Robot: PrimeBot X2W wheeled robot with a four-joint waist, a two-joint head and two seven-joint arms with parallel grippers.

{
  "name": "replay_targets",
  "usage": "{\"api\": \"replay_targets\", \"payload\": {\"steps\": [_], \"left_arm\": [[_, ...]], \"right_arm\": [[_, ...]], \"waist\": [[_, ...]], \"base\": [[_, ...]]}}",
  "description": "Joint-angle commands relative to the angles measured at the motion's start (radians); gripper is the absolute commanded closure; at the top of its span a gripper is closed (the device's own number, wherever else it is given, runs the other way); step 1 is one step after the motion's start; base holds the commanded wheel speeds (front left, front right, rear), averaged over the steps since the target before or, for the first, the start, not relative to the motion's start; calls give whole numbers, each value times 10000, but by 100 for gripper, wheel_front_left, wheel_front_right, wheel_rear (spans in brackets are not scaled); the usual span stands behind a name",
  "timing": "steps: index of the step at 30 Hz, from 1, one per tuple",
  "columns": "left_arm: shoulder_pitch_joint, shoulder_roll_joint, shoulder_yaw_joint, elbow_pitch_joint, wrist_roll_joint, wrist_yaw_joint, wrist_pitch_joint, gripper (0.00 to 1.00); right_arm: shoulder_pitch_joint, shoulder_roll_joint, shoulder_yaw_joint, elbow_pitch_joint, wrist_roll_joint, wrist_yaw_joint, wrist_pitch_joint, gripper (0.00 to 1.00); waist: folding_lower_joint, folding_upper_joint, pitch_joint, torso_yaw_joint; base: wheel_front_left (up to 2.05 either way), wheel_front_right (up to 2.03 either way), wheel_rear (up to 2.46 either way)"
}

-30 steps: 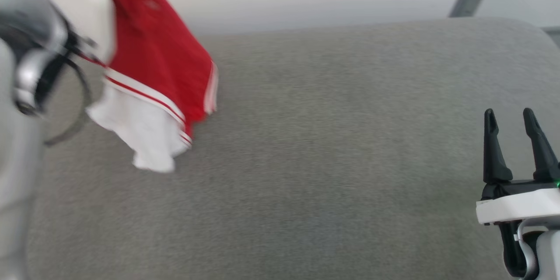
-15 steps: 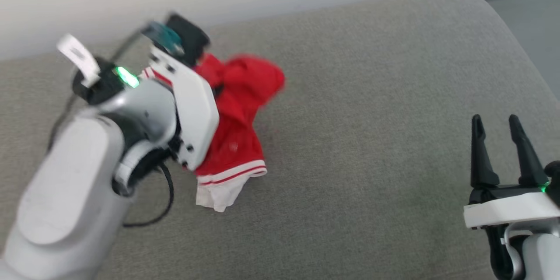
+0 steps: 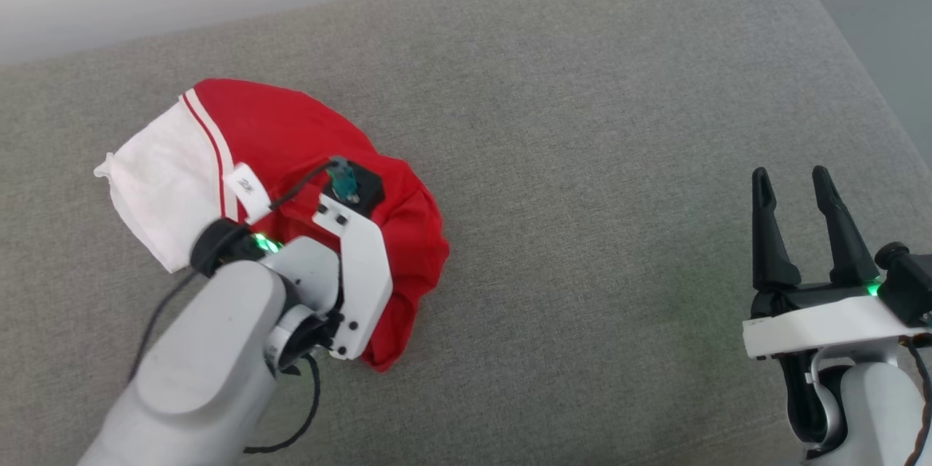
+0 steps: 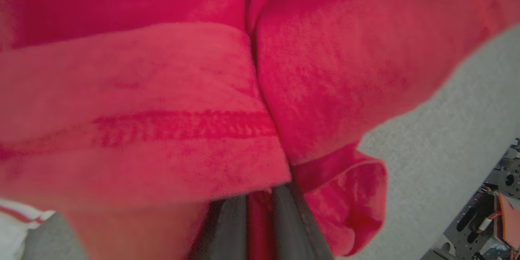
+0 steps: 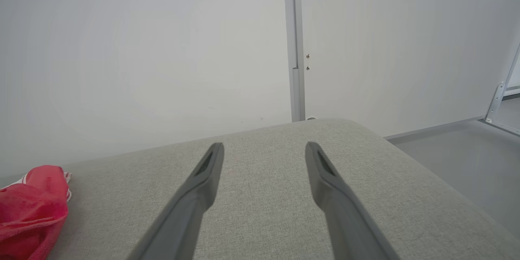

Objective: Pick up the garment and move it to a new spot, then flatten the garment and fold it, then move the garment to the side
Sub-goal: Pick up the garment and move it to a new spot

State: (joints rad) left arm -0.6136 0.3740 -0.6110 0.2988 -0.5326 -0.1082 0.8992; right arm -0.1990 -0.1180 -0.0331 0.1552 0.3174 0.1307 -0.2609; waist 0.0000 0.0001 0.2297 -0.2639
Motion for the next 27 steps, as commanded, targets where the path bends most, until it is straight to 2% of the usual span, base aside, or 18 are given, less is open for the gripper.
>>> {"api": "replay_targets", "payload": {"steps": [1,7,8,9,10,15,27], "left_arm": [[149,-91,-189,370,89,-70,-80,100],[109,-585,-668,1786,-202,-163,-349,100],[58,-655,-680,1907,-289,-168,-425,89],[-22,-714,-649,1972,-390,-174,-524,53],[-105,-753,-606,2001,-491,-184,-625,0],[-355,-630,-158,1908,-833,-179,-1508,0],[643,-29,979,761,-1128,-47,-4875,0]], "right_arm": [[-109,50,36,-4,30,0,-53,0],[-190,60,48,68,46,0,-53,0],[-178,45,44,84,35,0,-53,0],[-160,35,28,89,22,0,-53,0],[-125,25,10,100,15,0,-54,0],[39,-74,-10,176,-58,0,-54,0],[549,-366,10,456,-44,-1,-53,0]], "waist": [[0,-1,64,-44],[0,-1,79,33],[0,-1,37,75],[0,-1,-13,126],[0,-1,-69,181],[0,-1,-452,474],[0,-1,-1413,1322]], "base": [[0,0,0],[0,0,0],[0,0,0],[0,0,0],[0,0,0],[0,0,0],[0,0,0]]}}
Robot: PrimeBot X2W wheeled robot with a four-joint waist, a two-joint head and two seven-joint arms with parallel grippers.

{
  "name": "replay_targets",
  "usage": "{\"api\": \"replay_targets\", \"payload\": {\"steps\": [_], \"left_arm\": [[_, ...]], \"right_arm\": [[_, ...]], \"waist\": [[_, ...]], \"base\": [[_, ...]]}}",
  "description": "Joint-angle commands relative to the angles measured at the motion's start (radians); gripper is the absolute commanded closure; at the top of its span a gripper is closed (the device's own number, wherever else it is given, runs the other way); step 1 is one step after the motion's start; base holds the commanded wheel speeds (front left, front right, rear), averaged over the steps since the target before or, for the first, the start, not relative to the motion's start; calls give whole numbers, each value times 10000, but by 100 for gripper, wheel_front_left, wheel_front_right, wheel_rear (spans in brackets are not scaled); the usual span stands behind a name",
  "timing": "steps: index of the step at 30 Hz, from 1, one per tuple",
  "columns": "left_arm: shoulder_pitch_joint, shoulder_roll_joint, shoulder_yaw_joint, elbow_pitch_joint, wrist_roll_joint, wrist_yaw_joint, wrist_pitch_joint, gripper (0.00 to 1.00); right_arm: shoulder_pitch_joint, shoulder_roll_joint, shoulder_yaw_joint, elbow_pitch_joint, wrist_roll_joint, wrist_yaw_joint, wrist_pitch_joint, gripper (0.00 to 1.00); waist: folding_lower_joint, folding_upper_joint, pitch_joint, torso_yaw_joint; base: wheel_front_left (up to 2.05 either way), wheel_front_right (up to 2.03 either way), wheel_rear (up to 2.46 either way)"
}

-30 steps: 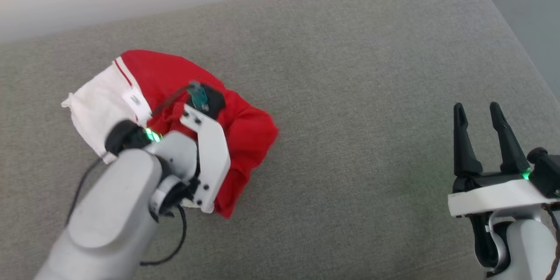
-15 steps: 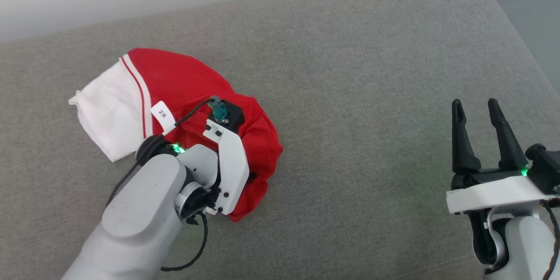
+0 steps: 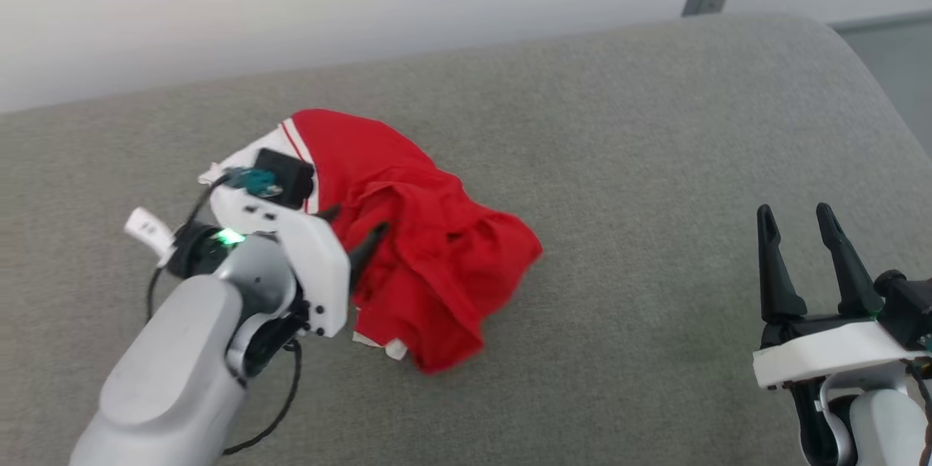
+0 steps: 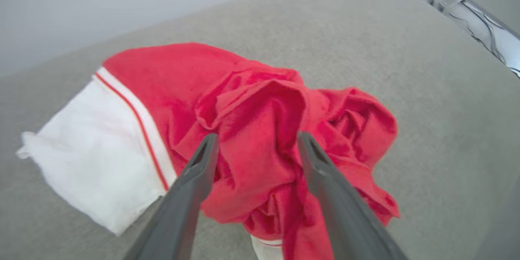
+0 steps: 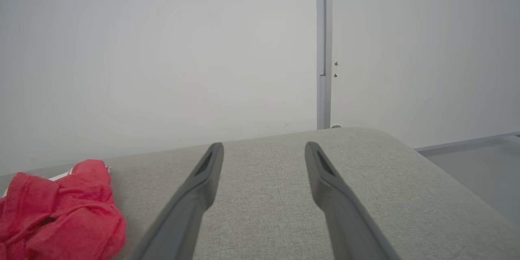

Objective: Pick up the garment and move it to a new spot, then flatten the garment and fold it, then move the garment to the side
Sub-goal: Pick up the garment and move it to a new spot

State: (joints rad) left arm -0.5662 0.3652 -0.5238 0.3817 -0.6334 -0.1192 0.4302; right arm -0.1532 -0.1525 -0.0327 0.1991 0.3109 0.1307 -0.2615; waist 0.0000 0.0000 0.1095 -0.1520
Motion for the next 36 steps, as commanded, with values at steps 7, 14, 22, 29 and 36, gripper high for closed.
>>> {"api": "replay_targets", "payload": {"steps": [7,14,22,29,36], "left_arm": [[1200,451,824,-691,16,435,-2158,0],[2221,765,1351,-1058,222,714,-3921,0],[3641,943,2162,-1135,-142,978,-5701,0],[4596,978,2826,-1160,-146,1041,-6774,0],[5498,561,3733,-1537,95,866,-6964,0]], "right_arm": [[386,-115,-41,118,-81,0,-48,0],[560,-92,-128,107,-154,0,-50,0],[778,-146,-260,143,-98,0,-50,0],[952,-127,-386,56,-119,0,-50,0],[1029,-55,-494,25,-195,0,-48,0]], "waist": [[0,0,-647,650],[0,0,-891,933],[0,0,-1143,1245],[0,0,-1214,1430],[0,0,-1224,1625]], "base": [[0,0,0],[0,0,0],[0,0,0],[0,0,0],[0,0,0]]}}
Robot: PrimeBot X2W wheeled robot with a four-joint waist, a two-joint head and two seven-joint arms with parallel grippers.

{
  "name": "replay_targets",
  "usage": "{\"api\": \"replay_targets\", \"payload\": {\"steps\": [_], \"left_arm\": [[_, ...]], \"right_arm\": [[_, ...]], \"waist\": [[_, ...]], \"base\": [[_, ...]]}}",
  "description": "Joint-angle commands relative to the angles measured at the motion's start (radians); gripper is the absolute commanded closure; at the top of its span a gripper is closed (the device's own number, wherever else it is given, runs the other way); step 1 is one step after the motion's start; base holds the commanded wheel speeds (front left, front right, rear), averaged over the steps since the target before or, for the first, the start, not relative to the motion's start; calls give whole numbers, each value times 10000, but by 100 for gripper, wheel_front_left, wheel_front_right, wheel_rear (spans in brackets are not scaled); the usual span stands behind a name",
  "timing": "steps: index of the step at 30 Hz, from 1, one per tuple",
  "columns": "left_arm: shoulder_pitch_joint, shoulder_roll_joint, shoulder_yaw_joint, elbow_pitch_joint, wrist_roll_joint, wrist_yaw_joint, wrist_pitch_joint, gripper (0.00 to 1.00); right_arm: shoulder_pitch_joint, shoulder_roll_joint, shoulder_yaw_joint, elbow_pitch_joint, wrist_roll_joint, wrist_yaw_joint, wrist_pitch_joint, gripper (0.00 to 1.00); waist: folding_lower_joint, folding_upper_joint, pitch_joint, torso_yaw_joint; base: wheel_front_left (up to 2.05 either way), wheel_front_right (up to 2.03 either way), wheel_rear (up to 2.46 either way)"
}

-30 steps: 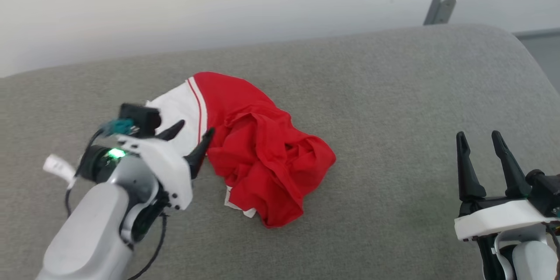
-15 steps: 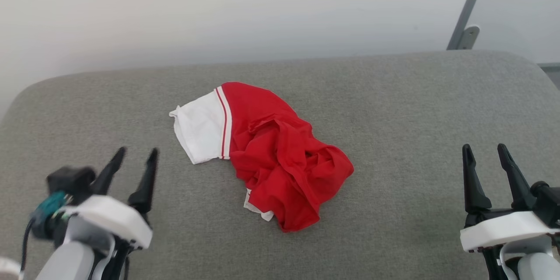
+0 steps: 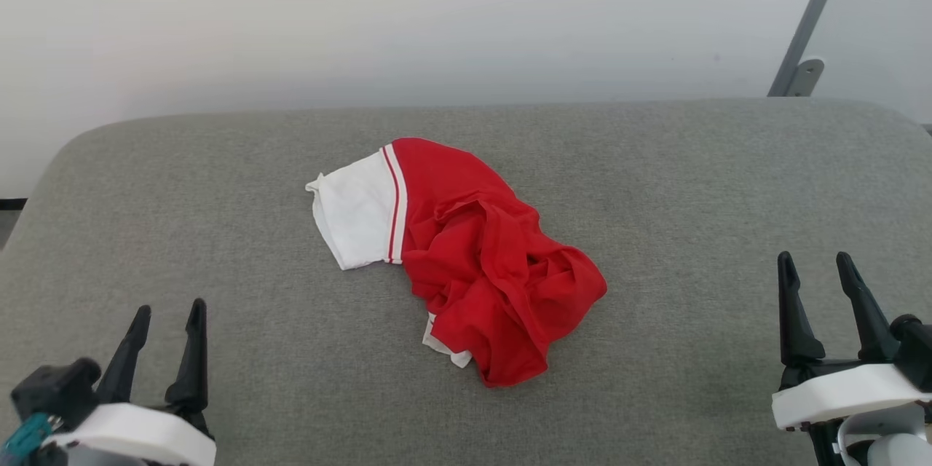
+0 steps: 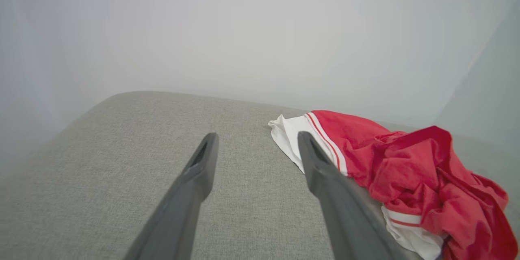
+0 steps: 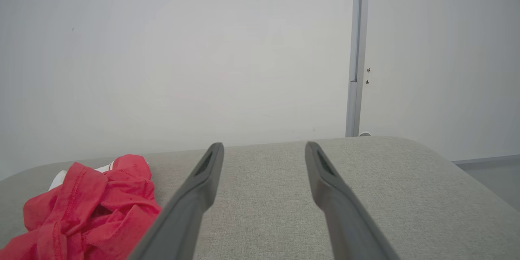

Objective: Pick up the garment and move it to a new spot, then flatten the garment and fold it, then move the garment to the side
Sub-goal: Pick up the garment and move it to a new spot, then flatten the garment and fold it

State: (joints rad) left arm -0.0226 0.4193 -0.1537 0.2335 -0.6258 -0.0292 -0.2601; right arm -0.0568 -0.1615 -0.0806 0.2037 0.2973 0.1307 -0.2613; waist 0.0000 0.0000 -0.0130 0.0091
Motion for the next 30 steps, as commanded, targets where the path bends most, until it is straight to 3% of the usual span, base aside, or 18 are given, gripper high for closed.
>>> {"api": "replay_targets", "payload": {"steps": [1,17,30], "left_arm": [[177,-74,180,-156,108,-119,-64,0],[1305,-1324,1951,-575,1426,-915,-64,0],[1278,-1552,2186,-672,1669,-1014,-65,0]], "right_arm": [[75,45,-23,-19,-77,0,-52,0],[173,174,74,1,-110,0,-52,0],[300,212,103,-126,-146,0,-52,0]], "waist": [[0,0,0,39],[0,0,-124,229],[0,0,-110,239]], "base": [[0,0,0],[0,0,0],[0,0,0]]}}
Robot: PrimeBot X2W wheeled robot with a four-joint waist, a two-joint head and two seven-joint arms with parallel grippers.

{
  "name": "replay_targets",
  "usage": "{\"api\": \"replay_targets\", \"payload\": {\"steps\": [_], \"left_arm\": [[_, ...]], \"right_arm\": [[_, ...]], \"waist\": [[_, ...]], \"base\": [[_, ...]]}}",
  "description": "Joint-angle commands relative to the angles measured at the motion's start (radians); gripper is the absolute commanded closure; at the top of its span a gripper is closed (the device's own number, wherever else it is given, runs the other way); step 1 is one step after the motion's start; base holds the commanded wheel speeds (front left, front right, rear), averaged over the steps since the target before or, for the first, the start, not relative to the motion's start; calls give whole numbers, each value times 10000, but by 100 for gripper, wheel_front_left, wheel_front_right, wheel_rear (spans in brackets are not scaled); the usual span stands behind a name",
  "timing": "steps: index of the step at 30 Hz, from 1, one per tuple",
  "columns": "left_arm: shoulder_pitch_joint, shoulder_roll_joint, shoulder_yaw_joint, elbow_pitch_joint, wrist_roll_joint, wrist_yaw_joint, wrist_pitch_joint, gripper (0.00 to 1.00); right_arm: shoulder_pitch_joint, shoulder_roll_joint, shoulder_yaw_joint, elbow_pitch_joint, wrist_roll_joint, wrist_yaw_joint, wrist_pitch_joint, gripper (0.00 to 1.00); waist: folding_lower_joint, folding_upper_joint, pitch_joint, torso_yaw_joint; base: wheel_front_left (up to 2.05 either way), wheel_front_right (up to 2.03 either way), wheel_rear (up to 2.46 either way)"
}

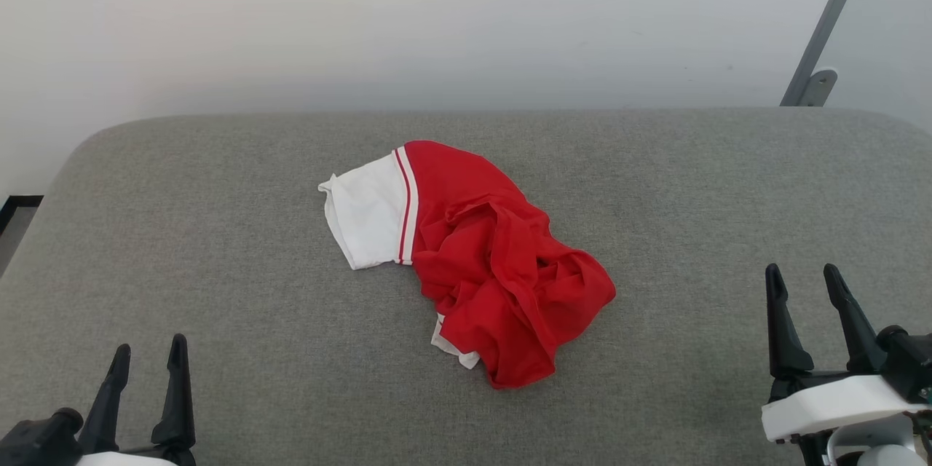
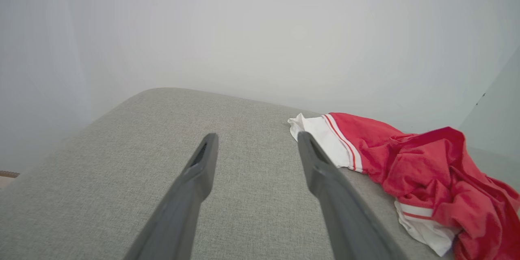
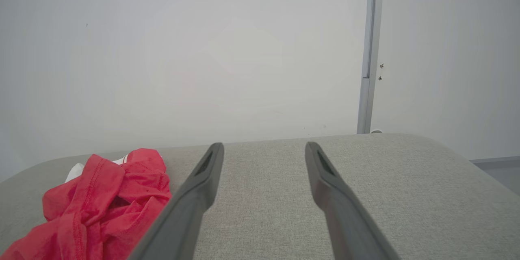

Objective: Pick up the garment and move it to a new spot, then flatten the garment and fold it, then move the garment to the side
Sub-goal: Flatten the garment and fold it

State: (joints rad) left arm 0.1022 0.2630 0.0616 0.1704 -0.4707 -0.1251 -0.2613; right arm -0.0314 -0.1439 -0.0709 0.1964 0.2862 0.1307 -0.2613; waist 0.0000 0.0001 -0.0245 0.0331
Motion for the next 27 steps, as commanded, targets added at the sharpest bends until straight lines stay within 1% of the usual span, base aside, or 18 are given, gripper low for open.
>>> {"api": "replay_targets", "payload": {"steps": [1,8,11,15,20,27], "left_arm": [[32,-4,35,-50,101,-48,-54,0],[-110,120,-157,-38,-30,-51,-54,0],[-444,341,-457,167,-233,-52,-16,0],[-1120,710,-956,436,-599,-53,387,0],[-2343,1273,-1770,803,-997,-52,1347,0],[-4550,2223,-3155,1699,-1712,-53,3177,0]], "right_arm": [[67,43,10,-56,-41,0,-52,0],[171,105,59,-88,-70,0,-52,0],[173,105,66,-98,-79,0,-51,0],[128,74,103,-145,-98,0,-52,0],[-77,23,258,-221,-136,0,-52,0],[-542,-42,543,-385,-136,0,-52,0]], "waist": [[0,-1,9,-4],[0,-1,39,-30],[0,-1,67,-53],[0,-1,152,-154],[0,-1,424,-437],[0,-1,1133,-1036]], "base": [[0,0,0],[0,0,0],[0,0,0],[0,0,0],[0,0,0],[0,0,0]]}}
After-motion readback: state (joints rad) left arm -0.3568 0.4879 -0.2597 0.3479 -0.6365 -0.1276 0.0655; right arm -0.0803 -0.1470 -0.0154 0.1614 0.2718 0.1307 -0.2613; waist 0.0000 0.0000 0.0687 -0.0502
